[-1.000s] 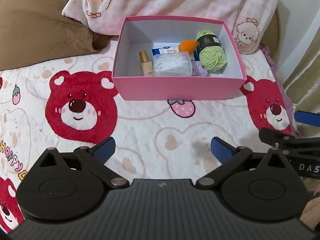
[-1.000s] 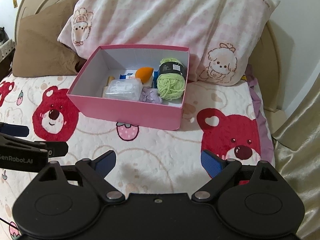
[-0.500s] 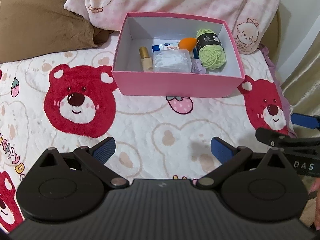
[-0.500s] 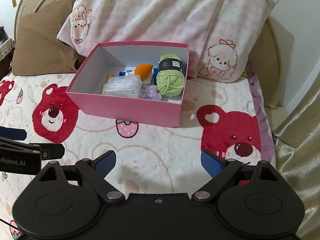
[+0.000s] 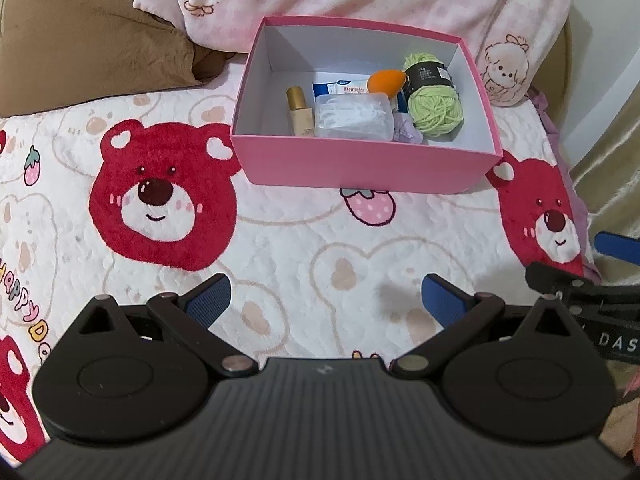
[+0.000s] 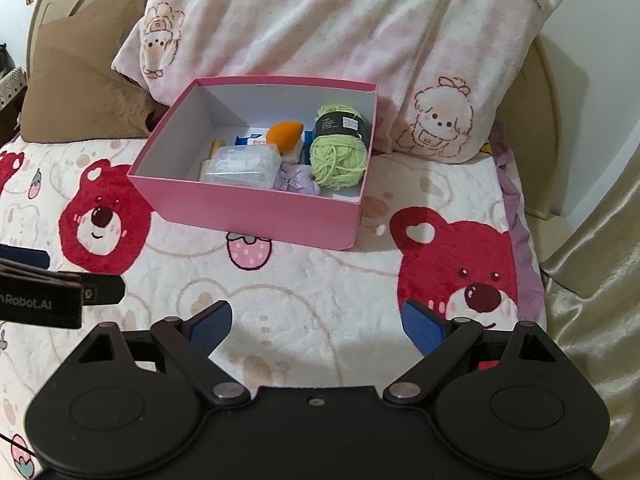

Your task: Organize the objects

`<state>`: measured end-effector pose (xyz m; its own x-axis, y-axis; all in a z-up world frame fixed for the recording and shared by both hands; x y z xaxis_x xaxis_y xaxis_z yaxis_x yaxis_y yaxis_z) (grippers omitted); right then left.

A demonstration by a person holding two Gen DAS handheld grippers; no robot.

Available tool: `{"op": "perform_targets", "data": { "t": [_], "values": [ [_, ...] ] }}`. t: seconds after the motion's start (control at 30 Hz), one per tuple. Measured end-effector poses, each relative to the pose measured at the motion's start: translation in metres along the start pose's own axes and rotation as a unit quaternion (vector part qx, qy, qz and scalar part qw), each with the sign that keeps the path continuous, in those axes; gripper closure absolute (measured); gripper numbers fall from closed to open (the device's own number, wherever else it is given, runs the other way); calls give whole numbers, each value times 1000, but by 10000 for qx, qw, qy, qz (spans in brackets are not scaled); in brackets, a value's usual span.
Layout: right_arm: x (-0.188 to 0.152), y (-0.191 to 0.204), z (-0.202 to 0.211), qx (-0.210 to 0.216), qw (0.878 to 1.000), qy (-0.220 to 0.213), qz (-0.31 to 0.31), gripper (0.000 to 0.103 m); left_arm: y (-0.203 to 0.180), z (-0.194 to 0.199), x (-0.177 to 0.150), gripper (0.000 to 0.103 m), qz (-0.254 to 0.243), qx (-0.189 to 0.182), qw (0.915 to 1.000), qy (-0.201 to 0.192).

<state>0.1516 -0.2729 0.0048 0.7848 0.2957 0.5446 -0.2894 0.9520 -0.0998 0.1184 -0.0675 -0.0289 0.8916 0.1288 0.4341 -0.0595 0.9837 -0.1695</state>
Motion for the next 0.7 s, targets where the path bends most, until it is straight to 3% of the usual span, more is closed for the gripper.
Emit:
{"op": "perform_targets", "data": {
  "t": [0.7],
  "values": [
    [0, -2, -5, -33, 9999, 63, 80, 9, 3, -4, 3, 0, -56, 61, 10000, -45]
  ]
}}
Point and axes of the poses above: each gripper's, at about its wrist camera, not at the fingertips, and z roughly against the way its jaws point, y to its left, x to its top, the point moved 9 cm from there along -z, roughly the way its jaws point, and after that the axes turned 8 degrees about z, right-handed, at the moved point
